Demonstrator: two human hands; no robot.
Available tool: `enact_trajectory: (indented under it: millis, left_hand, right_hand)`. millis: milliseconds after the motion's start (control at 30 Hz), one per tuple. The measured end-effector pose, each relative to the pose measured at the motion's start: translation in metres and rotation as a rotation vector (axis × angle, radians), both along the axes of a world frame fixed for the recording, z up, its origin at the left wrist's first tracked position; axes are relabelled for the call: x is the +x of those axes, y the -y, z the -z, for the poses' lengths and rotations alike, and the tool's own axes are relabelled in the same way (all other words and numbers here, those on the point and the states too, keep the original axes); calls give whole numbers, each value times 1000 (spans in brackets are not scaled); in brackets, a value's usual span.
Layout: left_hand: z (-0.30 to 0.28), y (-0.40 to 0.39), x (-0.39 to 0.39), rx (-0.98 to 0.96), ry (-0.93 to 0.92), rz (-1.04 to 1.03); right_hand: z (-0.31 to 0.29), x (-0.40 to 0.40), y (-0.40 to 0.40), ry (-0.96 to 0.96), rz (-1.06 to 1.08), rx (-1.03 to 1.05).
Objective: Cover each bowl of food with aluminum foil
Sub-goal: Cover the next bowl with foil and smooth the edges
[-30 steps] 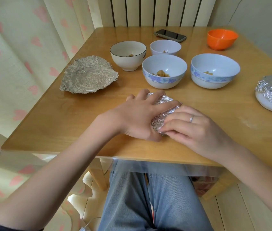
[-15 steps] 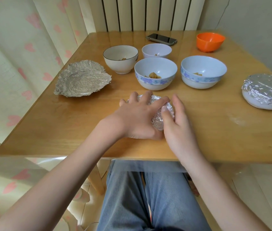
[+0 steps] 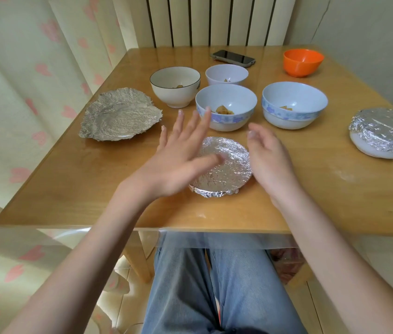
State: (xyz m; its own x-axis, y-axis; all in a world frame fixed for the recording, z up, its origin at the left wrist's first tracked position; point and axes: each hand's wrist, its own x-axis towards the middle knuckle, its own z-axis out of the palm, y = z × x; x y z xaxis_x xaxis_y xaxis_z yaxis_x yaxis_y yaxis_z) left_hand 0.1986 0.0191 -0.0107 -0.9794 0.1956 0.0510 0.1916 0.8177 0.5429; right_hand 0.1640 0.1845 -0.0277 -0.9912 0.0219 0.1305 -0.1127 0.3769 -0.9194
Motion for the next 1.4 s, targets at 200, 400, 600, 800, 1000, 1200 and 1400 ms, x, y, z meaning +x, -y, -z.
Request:
enact_trajectory:
  millis: [200, 400, 600, 800, 1000, 1200, 1400]
  left_hand:
    - [30, -11, -7, 717, -144, -325]
    - [35, -22, -8, 686, -197, -391]
    - [32, -25, -9, 732, -184, -412]
    - [35, -24, -11, 742, -173, -402]
    - [31, -4, -24, 997, -11, -367]
    - [30, -19, -25, 1041, 35, -335]
    - [32, -28, -13, 952, -127, -609]
  right_hand:
    - [8, -15, 15, -24, -206, 20]
    - [18, -21, 18, -13, -170, -1]
    - [16, -23, 20, 68, -119, -55]
    - [12, -18, 20, 179, -143, -223]
    - [3, -5, 4, 169, 29, -298]
    - [4, 13, 31, 207, 124, -428]
    - [-3, -18, 33, 338, -12, -297]
